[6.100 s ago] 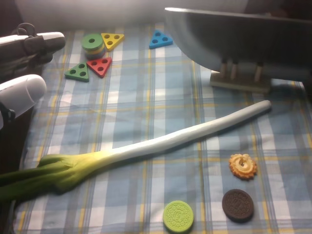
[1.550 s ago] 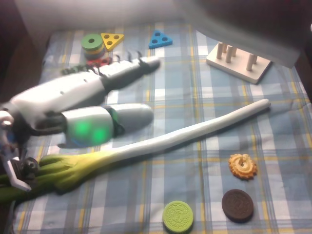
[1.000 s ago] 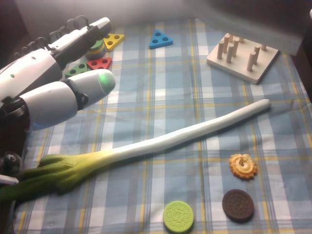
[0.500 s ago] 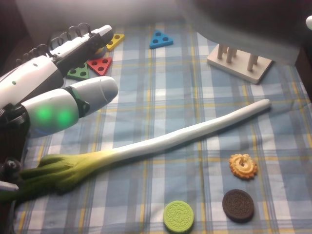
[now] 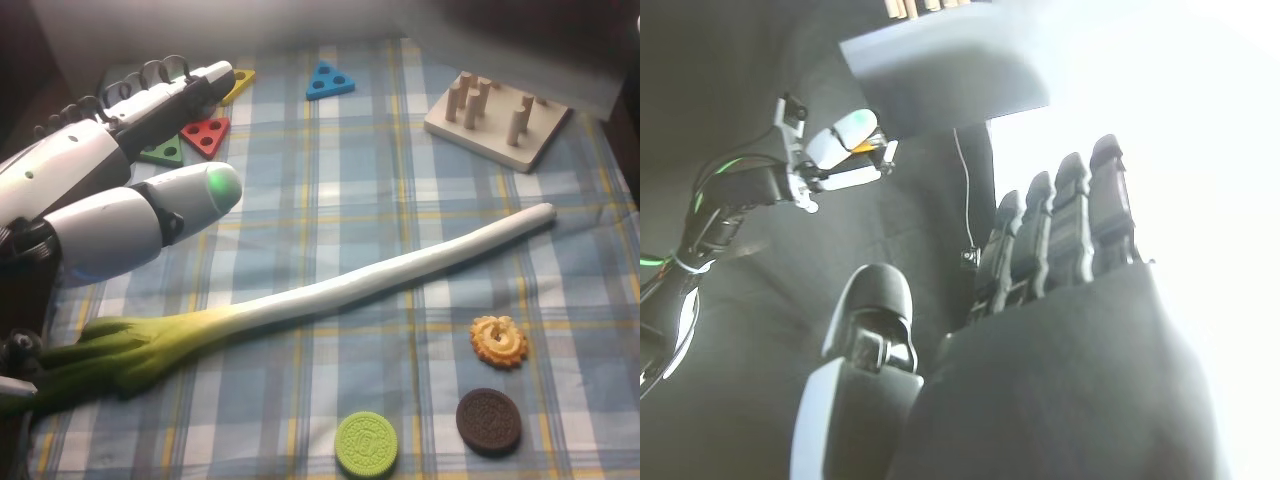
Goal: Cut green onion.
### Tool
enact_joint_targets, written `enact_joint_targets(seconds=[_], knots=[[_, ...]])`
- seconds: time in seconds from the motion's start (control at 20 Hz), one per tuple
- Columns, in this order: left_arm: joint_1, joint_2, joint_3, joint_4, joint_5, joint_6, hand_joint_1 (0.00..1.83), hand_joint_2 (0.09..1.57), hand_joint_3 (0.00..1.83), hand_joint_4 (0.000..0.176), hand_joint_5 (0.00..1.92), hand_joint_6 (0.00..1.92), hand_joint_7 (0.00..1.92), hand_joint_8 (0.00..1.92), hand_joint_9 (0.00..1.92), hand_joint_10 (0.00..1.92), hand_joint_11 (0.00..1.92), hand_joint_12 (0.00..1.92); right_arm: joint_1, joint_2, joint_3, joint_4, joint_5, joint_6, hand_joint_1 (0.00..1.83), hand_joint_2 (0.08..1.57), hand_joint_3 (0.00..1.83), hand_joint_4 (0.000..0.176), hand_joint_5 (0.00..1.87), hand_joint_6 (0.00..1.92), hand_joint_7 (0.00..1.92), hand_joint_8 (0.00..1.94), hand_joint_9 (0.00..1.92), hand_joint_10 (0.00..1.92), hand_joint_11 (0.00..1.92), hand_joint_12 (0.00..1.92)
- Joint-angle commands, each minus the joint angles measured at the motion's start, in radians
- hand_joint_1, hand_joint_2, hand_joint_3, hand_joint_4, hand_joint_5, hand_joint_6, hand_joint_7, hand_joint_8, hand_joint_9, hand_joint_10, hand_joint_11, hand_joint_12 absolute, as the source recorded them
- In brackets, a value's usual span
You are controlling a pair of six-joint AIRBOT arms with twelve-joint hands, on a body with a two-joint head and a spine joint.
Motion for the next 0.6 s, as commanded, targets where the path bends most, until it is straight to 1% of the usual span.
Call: enact_joint_targets(seconds=[0.0, 0.05, 0.1, 0.15, 0.2, 0.3, 0.35, 0.45, 0.55], knots=[[-0.008, 0.005, -0.003, 0.014, -0.127, -0.003, 0.00, 1.35, 0.00, 0.000, 0.03, 0.00, 0.01, 0.00, 0.01, 0.00, 0.00, 0.00, 0.016, 0.009, 0.006, 0.028, 0.111, 0.006, 0.30, 1.43, 0.00, 0.000, 1.08, 1.92, 1.33, 1.94, 1.49, 1.92, 1.56, 1.92], [-0.008, 0.005, -0.003, 0.014, -0.127, -0.003, 0.00, 1.35, 0.00, 0.000, 0.03, 0.00, 0.01, 0.00, 0.01, 0.00, 0.00, 0.00, 0.016, 0.009, 0.006, 0.027, 0.110, 0.006, 0.30, 1.43, 0.00, 0.000, 1.08, 1.92, 1.33, 1.94, 1.49, 1.92, 1.56, 1.92], [-0.008, 0.005, -0.003, 0.014, -0.126, -0.003, 0.00, 1.35, 0.00, 0.000, 0.05, 0.01, 0.03, 0.01, 0.03, 0.01, 0.02, 0.01, 0.016, 0.006, 0.008, 0.023, 0.100, 0.006, 0.28, 1.43, 0.00, 0.000, 1.09, 1.92, 1.31, 1.94, 1.45, 1.92, 1.49, 1.92], [-0.008, 0.005, -0.003, 0.014, -0.124, -0.003, 0.00, 1.35, 0.00, 0.000, 0.06, 0.01, 0.03, 0.01, 0.03, 0.00, 0.01, 0.00, 0.016, 0.005, 0.008, 0.021, 0.097, 0.006, 0.37, 1.45, 0.00, 0.000, 1.06, 1.92, 1.30, 1.94, 1.45, 1.92, 1.50, 1.92], [-0.008, 0.005, -0.003, 0.015, -0.123, -0.003, 0.00, 1.36, 0.01, 0.000, 0.07, 0.01, 0.04, 0.01, 0.03, 0.01, 0.01, 0.01, 0.016, 0.006, 0.008, 0.015, 0.092, 0.006, 0.39, 1.46, 0.00, 0.000, 1.03, 1.92, 1.30, 1.94, 1.45, 1.92, 1.50, 1.92], [-0.008, 0.005, -0.003, 0.015, -0.123, -0.003, 0.00, 1.36, 0.00, 0.000, 0.04, 0.00, 0.03, 0.00, 0.02, 0.00, 0.00, 0.00, 0.017, 0.006, 0.010, -0.006, 0.073, 0.006, 0.38, 1.45, 0.00, 0.000, 1.04, 1.92, 1.29, 1.94, 1.43, 1.92, 1.48, 1.92], [-0.008, 0.005, -0.003, 0.015, -0.122, -0.003, 0.00, 1.36, 0.00, 0.000, 0.06, 0.01, 0.04, 0.01, 0.02, 0.00, 0.00, 0.00, 0.020, 0.006, 0.012, -0.015, 0.063, 0.006, 0.38, 1.44, 0.00, 0.000, 1.06, 1.92, 1.30, 1.94, 1.44, 1.92, 1.47, 1.92], [-0.008, 0.005, -0.003, 0.016, -0.120, -0.003, 0.00, 1.36, 0.01, 0.000, 0.10, 0.02, 0.06, 0.01, 0.05, 0.01, 0.01, 0.00, 0.033, 0.006, 0.016, -0.033, 0.044, 0.006, 0.37, 1.45, 0.00, 0.000, 1.09, 1.92, 1.34, 1.94, 1.47, 1.92, 1.50, 1.92], [-0.008, 0.005, -0.003, 0.017, -0.121, -0.003, 0.00, 1.37, 0.01, 0.000, 0.07, 0.01, 0.05, 0.00, 0.04, 0.00, 0.00, 0.00, 0.053, 0.006, 0.021, -0.055, 0.017, 0.006, 0.36, 1.44, 0.00, 0.000, 1.11, 1.92, 1.36, 1.94, 1.48, 1.92, 1.51, 1.92]])
